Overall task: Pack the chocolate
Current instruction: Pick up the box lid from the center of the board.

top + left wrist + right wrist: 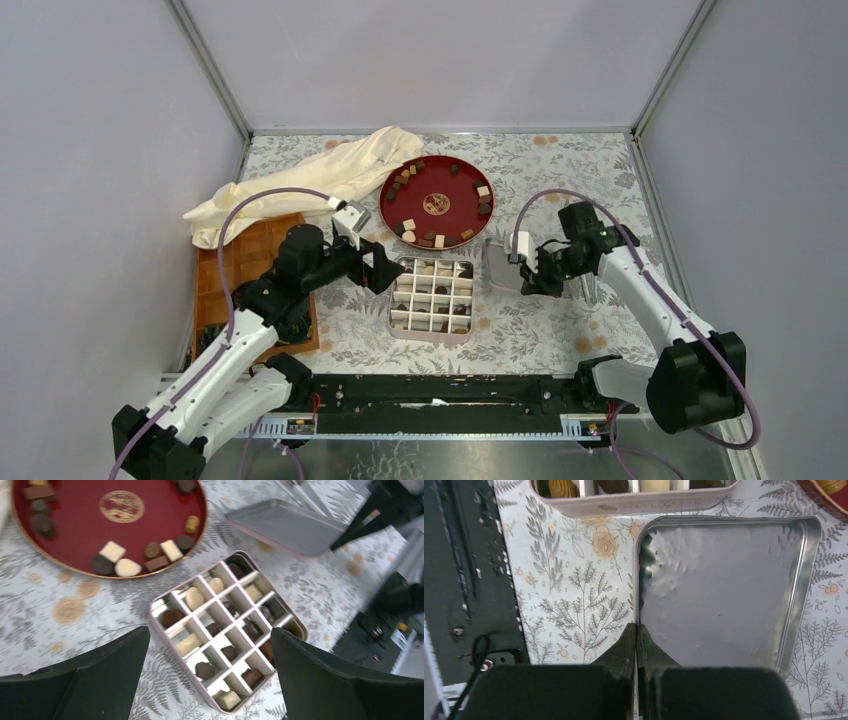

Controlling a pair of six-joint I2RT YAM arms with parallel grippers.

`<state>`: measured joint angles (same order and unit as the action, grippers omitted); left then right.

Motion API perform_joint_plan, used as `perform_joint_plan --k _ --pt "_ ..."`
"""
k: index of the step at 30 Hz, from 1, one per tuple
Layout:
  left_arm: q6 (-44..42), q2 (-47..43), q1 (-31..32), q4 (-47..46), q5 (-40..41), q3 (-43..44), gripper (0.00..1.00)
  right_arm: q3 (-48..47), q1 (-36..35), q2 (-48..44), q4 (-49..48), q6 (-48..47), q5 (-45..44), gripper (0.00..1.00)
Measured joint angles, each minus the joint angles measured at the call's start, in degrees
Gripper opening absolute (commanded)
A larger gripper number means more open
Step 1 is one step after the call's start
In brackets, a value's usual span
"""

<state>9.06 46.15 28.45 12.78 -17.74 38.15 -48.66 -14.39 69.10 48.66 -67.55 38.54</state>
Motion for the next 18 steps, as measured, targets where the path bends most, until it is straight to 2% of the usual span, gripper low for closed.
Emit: perform_joint_plan --k 4,8,13,18 --pt "-1.9 -0.2 0.9 -3.9 -7.3 -2.4 0.99 -4.2 2.0 0.5 4.4 1.3 3.3 0.0" --pt "-8.0 -2.8 6.7 -9.1 -10.7 -5.4 0.98 -8.3 2.1 1.6 9.4 1.7 6.5 0.0" --pt "-20.9 -5.2 14.0 -17.2 -12.5 -8.9 0.95 -13.7 2.1 4.1 15.6 1.5 10.5 0.0" --pt "-35.5 0.5 18.9 -21.7 -11.8 -8.9 0.91 -16.5 2.1 6.3 20.5 0.1 14.3 0.0"
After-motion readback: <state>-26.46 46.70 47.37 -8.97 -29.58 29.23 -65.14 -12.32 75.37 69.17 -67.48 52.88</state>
